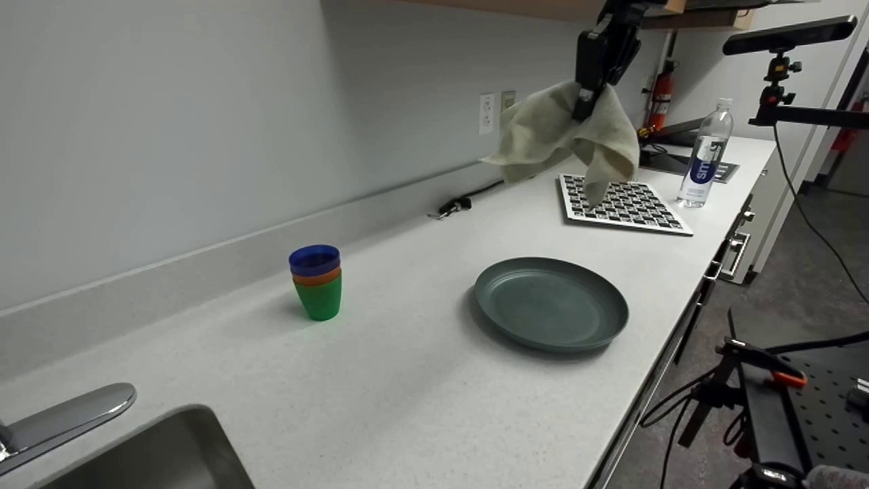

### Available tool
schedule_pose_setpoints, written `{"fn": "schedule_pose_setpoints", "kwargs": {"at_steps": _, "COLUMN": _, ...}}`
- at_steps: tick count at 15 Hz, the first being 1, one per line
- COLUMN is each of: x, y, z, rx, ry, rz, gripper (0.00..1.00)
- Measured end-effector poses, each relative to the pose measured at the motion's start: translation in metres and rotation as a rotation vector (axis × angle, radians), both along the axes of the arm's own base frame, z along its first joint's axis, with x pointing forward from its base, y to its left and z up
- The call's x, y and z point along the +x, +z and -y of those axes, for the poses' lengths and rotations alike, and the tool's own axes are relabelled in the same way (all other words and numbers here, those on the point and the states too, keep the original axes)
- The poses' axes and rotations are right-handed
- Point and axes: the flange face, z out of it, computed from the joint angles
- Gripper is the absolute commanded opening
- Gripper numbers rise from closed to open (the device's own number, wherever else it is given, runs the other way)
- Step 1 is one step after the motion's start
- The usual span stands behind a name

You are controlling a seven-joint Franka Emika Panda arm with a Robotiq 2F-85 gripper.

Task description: Use the white towel to wipe the cabinet door

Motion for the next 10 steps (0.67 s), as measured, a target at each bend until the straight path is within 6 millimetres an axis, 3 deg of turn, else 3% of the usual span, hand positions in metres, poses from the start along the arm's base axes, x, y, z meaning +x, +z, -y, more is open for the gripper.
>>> {"fn": "schedule_pose_setpoints", "kwargs": {"at_steps": 6, "x": -0.025, "y": 0.056, "z": -0.008, "rx": -0.026, "ry": -0.04, "rz": 0.141, "gripper": 0.02}}
{"fn": "schedule_pose_setpoints", "kwargs": {"at_steps": 10, "x": -0.041, "y": 0.094, "z": -0.014, "rx": -0.046, "ry": -0.06, "rz": 0.328, "gripper": 0.02}}
